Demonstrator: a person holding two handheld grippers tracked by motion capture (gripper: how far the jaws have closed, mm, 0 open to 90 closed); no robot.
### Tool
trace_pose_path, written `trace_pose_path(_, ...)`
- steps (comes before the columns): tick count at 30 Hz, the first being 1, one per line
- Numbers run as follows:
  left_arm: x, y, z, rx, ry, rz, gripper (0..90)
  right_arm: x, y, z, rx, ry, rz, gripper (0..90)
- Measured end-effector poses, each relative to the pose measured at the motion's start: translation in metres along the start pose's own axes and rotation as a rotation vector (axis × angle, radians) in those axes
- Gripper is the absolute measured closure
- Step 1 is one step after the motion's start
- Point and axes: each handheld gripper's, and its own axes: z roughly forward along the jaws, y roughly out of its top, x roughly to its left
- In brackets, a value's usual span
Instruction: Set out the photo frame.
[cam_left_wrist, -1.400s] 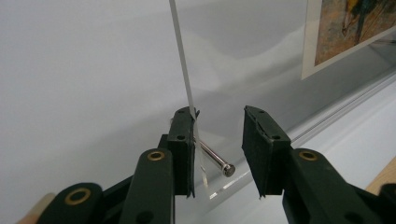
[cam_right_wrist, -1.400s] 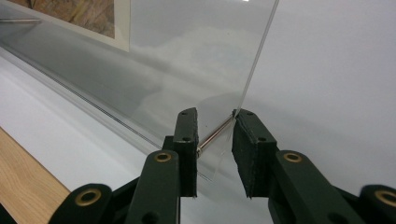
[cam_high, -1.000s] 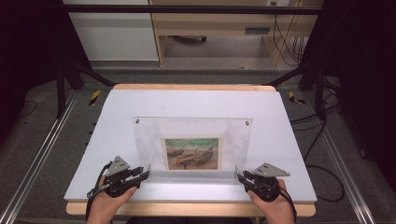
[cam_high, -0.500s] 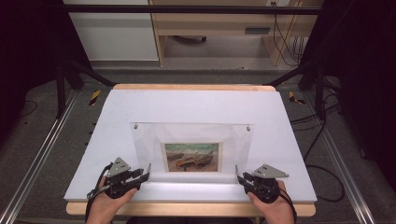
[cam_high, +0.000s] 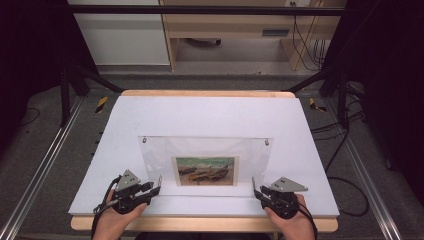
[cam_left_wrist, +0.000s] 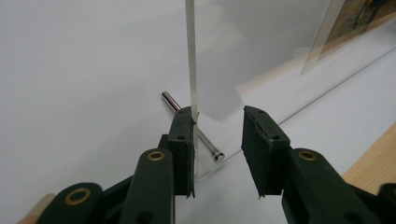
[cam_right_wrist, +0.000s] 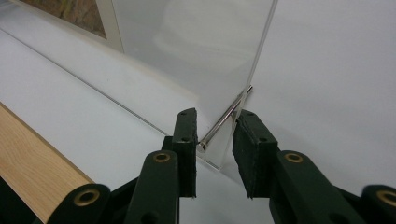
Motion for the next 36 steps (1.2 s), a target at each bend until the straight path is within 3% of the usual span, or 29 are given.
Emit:
trace_pose_path(4,0.001,0.0,0.0,-0.008,-0.021,-0.016,61.1,-0.001,0.0,0.0,-0.003,0.007,0.003,69.3)
trace_pose_path(6,0.001,0.001,0.0,-0.01,-0.011,-0.018,55.3,-0.001,0.0,0.0,-0.01,0.016,0.008,62.8)
trace_pose_path(9,-0.001,0.001,0.001,0.011,0.041,-0.013,34.1,0.0,0.002,0.0,-0.036,-0.005,-0.004,46.0)
trace_pose_path(11,-0.001,0.002,0.002,0.01,0.024,-0.018,25.3,0.001,0.003,0.0,-0.058,-0.043,-0.015,32.4)
trace_pose_path(13,-0.002,0.003,0.001,-0.014,0.003,-0.008,17.9,0.001,0.004,0.0,-0.055,-0.052,-0.022,23.9)
trace_pose_path(16,-0.004,0.004,-0.002,-0.05,0.021,0.024,7.1,0.0,0.005,-0.002,-0.059,-0.07,-0.028,15.9)
trace_pose_path(19,-0.005,0.005,-0.004,-0.058,0.047,0.033,6.1,-0.002,0.006,-0.005,-0.079,-0.073,-0.032,12.7)
trace_pose_path(27,-0.001,0.008,-0.009,-0.107,0.045,0.037,5.4,-0.005,0.006,-0.011,-0.114,-0.092,-0.027,10.9)
trace_pose_path(34,-0.008,0.01,-0.017,-0.154,0.06,0.112,5.3,-0.004,0.008,-0.02,-0.183,-0.081,-0.05,8.3)
trace_pose_path(36,-0.008,0.009,-0.019,-0.16,0.058,0.117,4.9,-0.005,0.008,-0.023,-0.202,-0.086,-0.051,8.3)
